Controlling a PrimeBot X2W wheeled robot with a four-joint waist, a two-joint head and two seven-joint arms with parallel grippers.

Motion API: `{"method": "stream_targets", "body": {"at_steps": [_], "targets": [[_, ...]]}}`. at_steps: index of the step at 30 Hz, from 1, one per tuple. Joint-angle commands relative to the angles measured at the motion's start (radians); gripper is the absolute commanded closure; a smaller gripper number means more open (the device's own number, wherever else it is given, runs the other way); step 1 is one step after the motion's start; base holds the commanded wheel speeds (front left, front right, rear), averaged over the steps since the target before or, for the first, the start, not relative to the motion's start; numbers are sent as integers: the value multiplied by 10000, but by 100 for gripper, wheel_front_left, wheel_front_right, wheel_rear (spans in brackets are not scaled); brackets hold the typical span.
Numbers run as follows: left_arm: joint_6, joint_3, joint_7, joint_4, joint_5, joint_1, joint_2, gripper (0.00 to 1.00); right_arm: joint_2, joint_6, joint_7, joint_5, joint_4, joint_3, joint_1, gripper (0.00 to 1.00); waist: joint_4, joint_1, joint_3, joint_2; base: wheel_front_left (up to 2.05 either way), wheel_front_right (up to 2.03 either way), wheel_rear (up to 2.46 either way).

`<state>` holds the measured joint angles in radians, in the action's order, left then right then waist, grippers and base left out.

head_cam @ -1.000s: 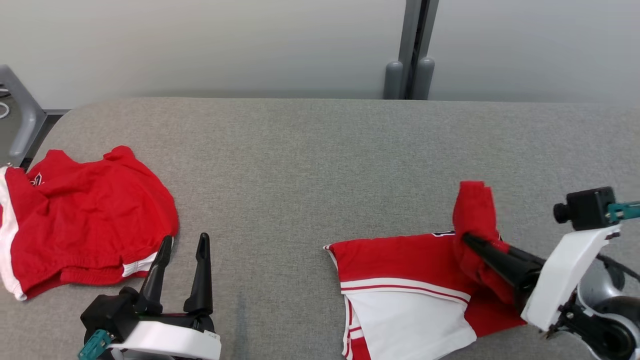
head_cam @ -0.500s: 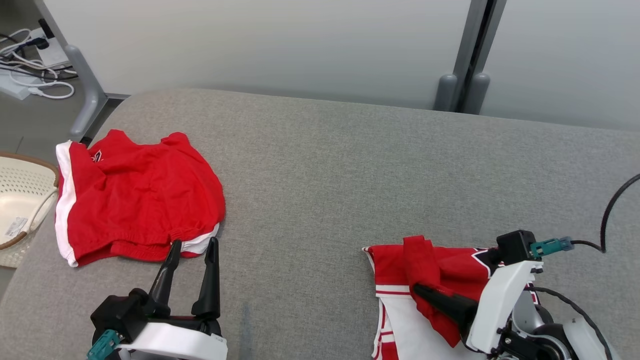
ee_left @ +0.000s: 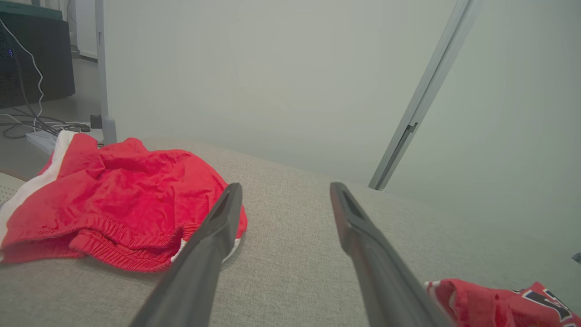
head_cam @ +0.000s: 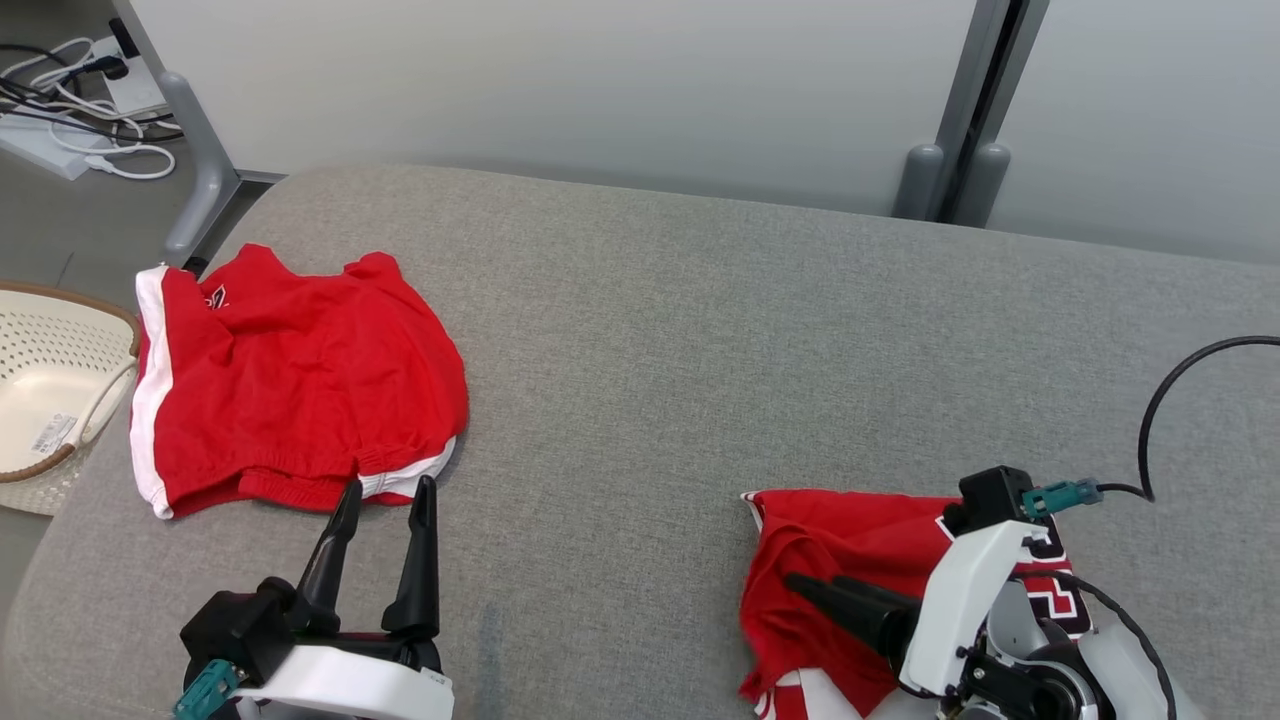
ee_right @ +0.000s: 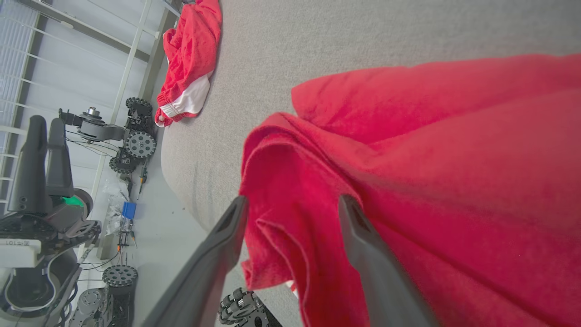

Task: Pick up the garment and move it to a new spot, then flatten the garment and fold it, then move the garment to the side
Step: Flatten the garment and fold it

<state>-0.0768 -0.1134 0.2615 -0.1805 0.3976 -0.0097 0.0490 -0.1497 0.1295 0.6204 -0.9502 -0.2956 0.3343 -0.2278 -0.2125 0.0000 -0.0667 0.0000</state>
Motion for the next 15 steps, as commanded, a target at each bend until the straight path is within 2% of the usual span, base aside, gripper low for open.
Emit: {"method": "stream_targets", "body": {"at_steps": [1, 8, 15], "targets": [[48, 46, 29, -2, -13, -139, 30, 0, -44, 24, -31, -244, 184, 154, -158, 0, 94, 0, -6, 0, 0, 0, 0], [56, 124, 29, 46, -54, -139, 35, 0, -367, 24, -98, -1043, 1262, 360, -130, 0, 445, 0, 3, 0, 0, 0, 0], [65, 137, 29, 85, -50, -49, 35, 0, -1099, 24, -628, -1316, 2717, -296, 73, 0, 950, 0, 83, 0, 0, 0, 0]]}}
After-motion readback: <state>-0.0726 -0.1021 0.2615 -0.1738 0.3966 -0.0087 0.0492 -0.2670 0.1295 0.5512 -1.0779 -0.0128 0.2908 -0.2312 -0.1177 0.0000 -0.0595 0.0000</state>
